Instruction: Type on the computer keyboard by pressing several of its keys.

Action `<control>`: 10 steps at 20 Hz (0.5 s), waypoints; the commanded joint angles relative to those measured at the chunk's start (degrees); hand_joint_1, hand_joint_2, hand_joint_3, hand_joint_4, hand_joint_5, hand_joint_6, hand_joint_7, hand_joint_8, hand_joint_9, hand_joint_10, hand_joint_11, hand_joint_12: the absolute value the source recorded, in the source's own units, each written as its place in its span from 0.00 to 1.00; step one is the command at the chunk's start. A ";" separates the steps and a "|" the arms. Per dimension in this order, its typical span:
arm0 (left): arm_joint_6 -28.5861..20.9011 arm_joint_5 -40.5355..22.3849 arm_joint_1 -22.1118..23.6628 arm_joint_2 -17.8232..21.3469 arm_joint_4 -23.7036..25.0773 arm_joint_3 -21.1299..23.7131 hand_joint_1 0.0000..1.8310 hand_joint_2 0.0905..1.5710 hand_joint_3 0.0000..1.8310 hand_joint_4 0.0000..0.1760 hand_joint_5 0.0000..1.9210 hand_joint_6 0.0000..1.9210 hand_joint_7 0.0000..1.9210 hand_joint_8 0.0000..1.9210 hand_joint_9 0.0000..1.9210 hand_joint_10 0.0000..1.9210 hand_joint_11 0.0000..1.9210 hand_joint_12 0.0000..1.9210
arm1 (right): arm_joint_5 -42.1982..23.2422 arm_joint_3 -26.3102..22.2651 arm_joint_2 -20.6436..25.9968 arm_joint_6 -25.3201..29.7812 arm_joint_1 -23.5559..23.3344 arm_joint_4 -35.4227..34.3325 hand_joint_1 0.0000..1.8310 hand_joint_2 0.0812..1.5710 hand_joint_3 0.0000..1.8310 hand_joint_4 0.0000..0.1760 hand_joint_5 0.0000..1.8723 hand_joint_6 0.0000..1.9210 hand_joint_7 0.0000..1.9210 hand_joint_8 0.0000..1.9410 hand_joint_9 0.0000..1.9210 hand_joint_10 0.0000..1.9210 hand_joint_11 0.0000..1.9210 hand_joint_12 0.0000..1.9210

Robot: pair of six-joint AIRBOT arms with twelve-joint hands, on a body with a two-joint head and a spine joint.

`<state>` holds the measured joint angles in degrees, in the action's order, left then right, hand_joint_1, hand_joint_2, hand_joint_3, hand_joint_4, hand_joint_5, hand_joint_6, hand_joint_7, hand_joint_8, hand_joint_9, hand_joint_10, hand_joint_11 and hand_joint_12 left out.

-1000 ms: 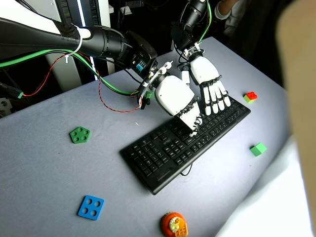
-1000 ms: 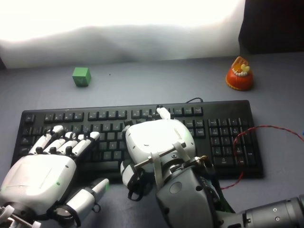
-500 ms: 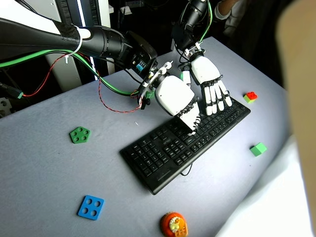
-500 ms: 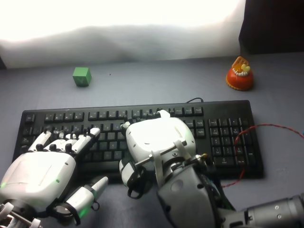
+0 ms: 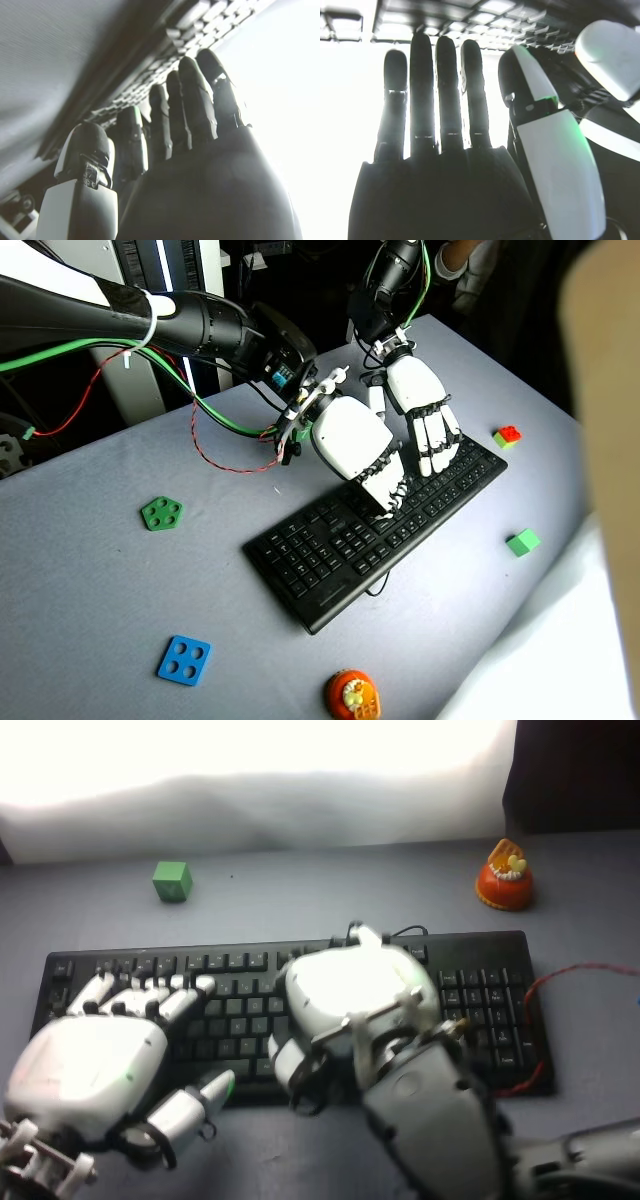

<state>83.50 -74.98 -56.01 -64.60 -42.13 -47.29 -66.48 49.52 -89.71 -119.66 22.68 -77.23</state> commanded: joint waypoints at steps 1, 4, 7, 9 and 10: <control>0.24 -5.31 0.45 0.55 2.58 -0.41 0.21 0.86 0.00 0.13 0.15 0.00 0.16 0.00 0.17 0.01 0.00 0.44 | -2.82 -0.87 1.25 0.72 -1.21 6.49 0.42 0.83 0.00 0.00 0.33 0.00 0.32 0.00 0.31 0.01 0.02 0.70; 0.63 -5.27 1.27 1.03 3.40 -1.46 0.20 0.86 0.00 0.14 0.16 0.00 0.16 0.00 0.17 0.00 0.00 0.42 | -0.84 -4.67 6.29 1.24 -3.43 6.57 0.42 0.83 0.00 0.00 0.33 0.00 0.33 0.00 0.31 0.01 0.02 0.71; 2.10 -5.33 1.63 1.27 5.04 -2.42 0.18 0.86 0.00 0.14 0.15 0.00 0.16 0.00 0.17 0.00 0.00 0.41 | 2.05 -7.18 10.34 1.01 -4.95 6.57 0.44 0.82 0.00 0.00 0.34 0.00 0.33 0.00 0.32 0.01 0.02 0.71; 4.12 -6.49 1.43 1.25 5.96 -2.66 0.18 0.86 0.00 0.13 0.16 0.00 0.17 0.00 0.17 0.00 0.00 0.42 | 5.42 -8.29 13.28 0.85 -5.73 6.56 0.43 0.83 0.00 0.00 0.34 0.00 0.32 0.00 0.31 0.01 0.02 0.70; 4.75 -7.34 1.11 1.16 6.43 -2.76 0.19 0.86 0.00 0.11 0.16 0.00 0.17 0.00 0.17 0.00 0.00 0.42 | 7.01 -8.58 14.44 0.85 -5.91 6.56 0.44 0.83 0.00 0.00 0.34 0.00 0.33 0.00 0.32 0.01 0.02 0.71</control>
<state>87.85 -75.00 -55.09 -63.77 -38.65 -49.69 -58.33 41.12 -75.18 -118.91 17.39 -75.46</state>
